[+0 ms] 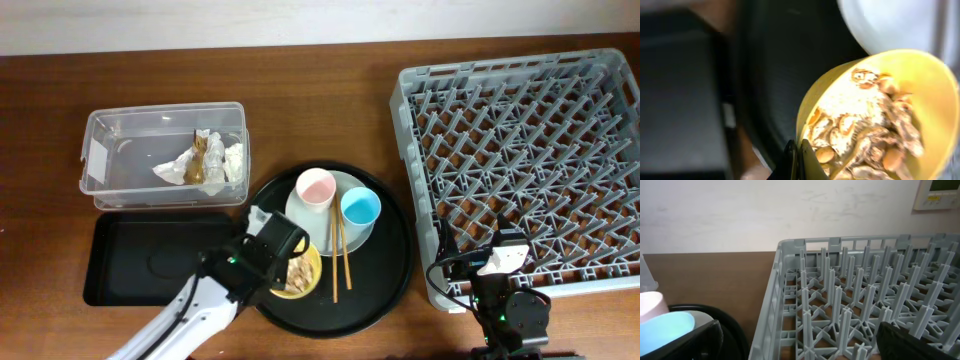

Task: Sort waste into correct bins and load items into the dishwasher rack
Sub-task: 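Grasp the yellow bowl of nut shells with the left gripper, then carry the yellow bowl over the black tray and tip out the shells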

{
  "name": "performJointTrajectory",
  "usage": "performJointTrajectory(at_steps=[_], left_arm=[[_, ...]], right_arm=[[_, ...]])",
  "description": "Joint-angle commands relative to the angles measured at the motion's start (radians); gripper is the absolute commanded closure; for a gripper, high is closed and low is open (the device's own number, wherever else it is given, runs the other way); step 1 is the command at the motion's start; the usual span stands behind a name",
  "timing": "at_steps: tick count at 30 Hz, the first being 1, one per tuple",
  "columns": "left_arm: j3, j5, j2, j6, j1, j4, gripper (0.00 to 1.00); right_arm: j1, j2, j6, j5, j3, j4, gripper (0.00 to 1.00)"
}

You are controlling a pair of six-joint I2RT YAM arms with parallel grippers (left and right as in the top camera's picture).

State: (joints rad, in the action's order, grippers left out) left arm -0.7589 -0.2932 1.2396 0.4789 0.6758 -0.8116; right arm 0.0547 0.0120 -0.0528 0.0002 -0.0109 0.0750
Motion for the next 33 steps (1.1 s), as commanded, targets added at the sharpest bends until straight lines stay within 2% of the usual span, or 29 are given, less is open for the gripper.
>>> performJointTrajectory(at_steps=[1,2,3,5,6,7,9,13,17,30,33], left_arm=[[-0.024,-0.166,-0.023,-0.001,-0.003,-0.010,0.81],[-0.024,-0.163,-0.023,-0.001,-0.003,-0.013,0.78],[-0.024,-0.163,-0.023,-0.001,-0.003,-0.013,0.67],[-0.025,-0.151,-0.023,-0.001,-0.003,-0.013,0.60],[-0.037,-0.080,-0.023,-0.002,-0.002,-0.013,0.61],[-0.051,0.100,-0.023,-0.001,-0.002,0.010,0.74],[-0.051,0.319,-0.022,-0.001,-0.001,0.076,0.75],[-0.040,0.277,0.014,-0.001,0.030,0.125,0.75],[-0.040,0.277,0.135,-0.002,0.033,0.185,0.75],[-0.040,0.241,0.266,-0.001,0.033,0.221,0.76],[-0.046,0.241,0.261,-0.001,0.033,0.220,0.91]], right_arm=[[-0.004,-0.006,-0.008,0.009,0.005,0.005,0.01],[-0.004,-0.006,-0.008,0.009,0.005,0.005,0.02],[-0.004,-0.006,-0.008,0.009,0.005,0.005,0.01],[-0.004,-0.006,-0.008,0.009,0.005,0.005,0.01],[-0.004,-0.006,-0.008,0.009,0.005,0.005,0.01],[-0.004,-0.006,-0.008,0.009,0.005,0.005,0.01],[-0.004,-0.006,-0.008,0.009,0.005,0.005,0.01],[-0.004,-0.006,-0.008,0.009,0.005,0.005,0.01],[-0.004,-0.006,-0.008,0.009,0.005,0.005,0.01],[-0.004,-0.006,-0.008,0.009,0.005,0.005,0.01],[-0.004,-0.006,-0.008,0.009,0.005,0.005,0.01]])
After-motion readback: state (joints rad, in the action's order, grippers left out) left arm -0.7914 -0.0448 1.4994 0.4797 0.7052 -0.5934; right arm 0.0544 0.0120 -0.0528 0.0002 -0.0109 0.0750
